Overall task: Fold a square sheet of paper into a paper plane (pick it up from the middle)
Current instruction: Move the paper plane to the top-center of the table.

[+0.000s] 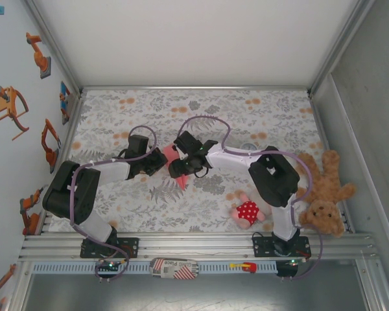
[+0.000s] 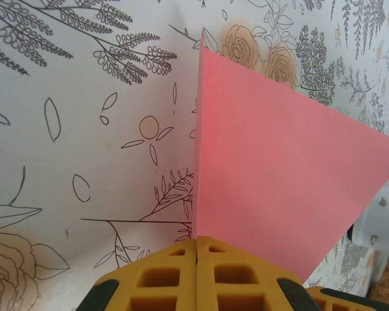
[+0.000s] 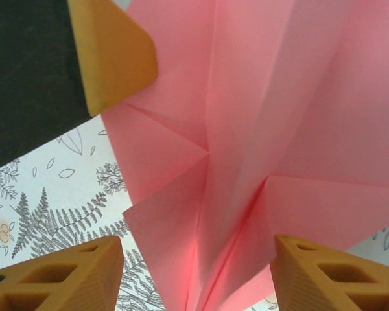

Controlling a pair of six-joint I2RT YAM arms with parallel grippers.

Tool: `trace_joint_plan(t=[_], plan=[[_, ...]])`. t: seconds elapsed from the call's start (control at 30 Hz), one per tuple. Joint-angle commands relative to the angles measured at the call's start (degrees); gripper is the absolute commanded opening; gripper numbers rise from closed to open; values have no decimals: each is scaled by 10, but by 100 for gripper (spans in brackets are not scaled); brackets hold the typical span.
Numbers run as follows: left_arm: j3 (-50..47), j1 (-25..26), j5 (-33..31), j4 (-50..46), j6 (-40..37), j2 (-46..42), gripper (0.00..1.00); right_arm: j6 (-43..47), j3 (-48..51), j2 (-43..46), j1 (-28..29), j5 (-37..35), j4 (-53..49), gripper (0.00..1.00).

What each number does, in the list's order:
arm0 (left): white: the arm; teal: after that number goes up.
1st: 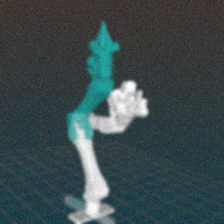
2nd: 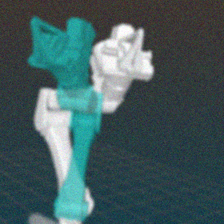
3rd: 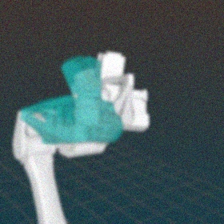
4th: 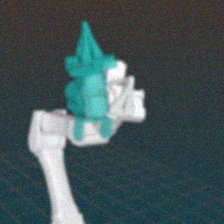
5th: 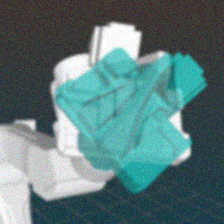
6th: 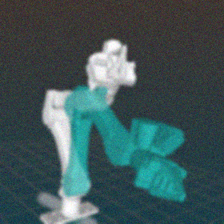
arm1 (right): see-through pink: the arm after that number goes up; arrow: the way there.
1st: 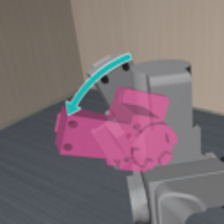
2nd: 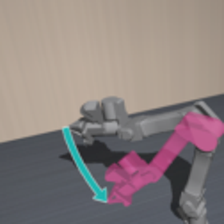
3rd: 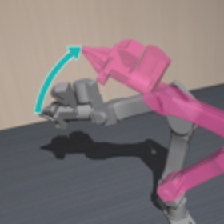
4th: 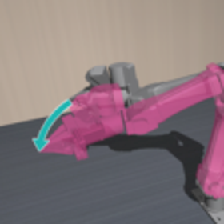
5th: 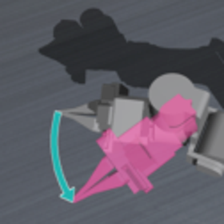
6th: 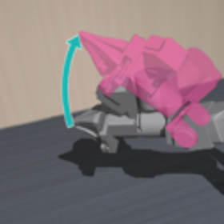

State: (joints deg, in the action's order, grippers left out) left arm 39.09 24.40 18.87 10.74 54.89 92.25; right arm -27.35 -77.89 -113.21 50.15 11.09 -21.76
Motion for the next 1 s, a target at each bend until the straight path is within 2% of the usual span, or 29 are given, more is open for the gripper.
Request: trace_joint_plan(t=[0.0,0.2,0.63,0.8,0.97], plan=[[3,2,6,3,4,-9,3,-2,-9,-11,7,5,1,61],[3,2,8,2,5,-9,3,-5,-17,-20,10,-19,-11,59],[4,2,9,-4,3,-11,3,-28,-33,-30,10,-64,-38,46],[5,2,9,-4,3,-10,4,-32,-36,-34,10,-64,-42,38],[2,2,9,-3,5,-11,7,-39,-38,-40,10,-59,-43,34]])
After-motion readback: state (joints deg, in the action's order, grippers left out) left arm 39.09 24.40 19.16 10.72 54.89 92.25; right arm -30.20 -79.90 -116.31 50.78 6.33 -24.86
